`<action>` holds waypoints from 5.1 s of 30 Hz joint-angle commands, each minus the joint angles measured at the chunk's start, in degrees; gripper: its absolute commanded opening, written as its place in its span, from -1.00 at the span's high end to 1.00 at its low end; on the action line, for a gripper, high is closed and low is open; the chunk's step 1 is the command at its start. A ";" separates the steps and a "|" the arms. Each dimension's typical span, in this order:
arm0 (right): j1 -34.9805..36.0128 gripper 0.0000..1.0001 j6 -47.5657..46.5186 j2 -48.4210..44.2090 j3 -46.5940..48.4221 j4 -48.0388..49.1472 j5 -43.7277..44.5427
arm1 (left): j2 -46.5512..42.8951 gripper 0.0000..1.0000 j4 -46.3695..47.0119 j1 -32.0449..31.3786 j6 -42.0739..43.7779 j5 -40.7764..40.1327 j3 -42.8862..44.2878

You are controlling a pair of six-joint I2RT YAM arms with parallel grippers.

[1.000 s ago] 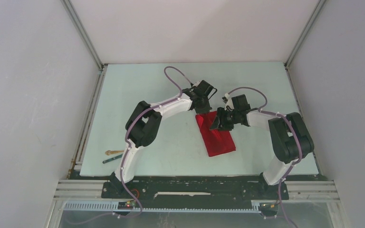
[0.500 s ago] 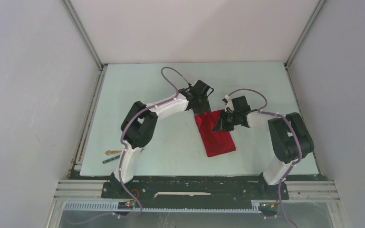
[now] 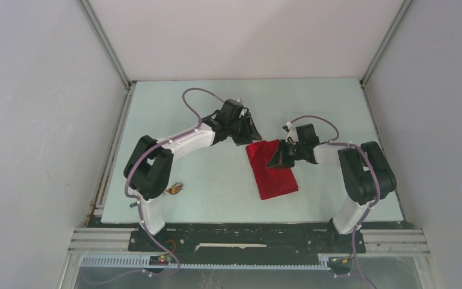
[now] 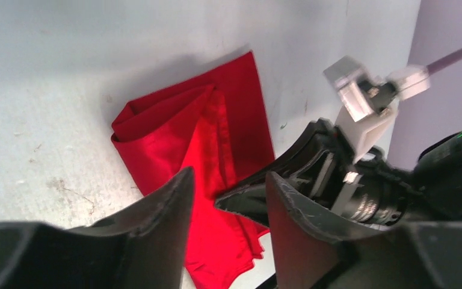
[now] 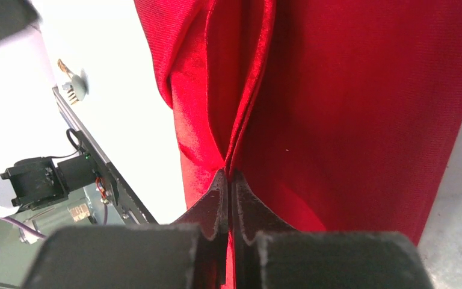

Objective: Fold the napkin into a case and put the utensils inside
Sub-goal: Fold the lower triangle-folded napkin at the center of the board, then smooth out the 2/3-rectangle-folded napkin at the center of the board.

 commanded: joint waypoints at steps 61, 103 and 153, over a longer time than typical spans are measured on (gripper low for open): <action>1.60 1.00 3.37 9.81 10.41 4.95 -4.57 | 3.50 0.84 15.53 1.95 -4.96 11.12 -7.24; 3.95 0.10 -8.04 -1.48 18.69 -25.48 19.12 | 12.80 1.00 21.67 4.68 -3.28 9.49 -10.77; 10.34 0.24 3.06 -2.41 -8.82 -7.44 -8.90 | 15.03 1.00 24.57 5.47 -5.40 12.97 -11.22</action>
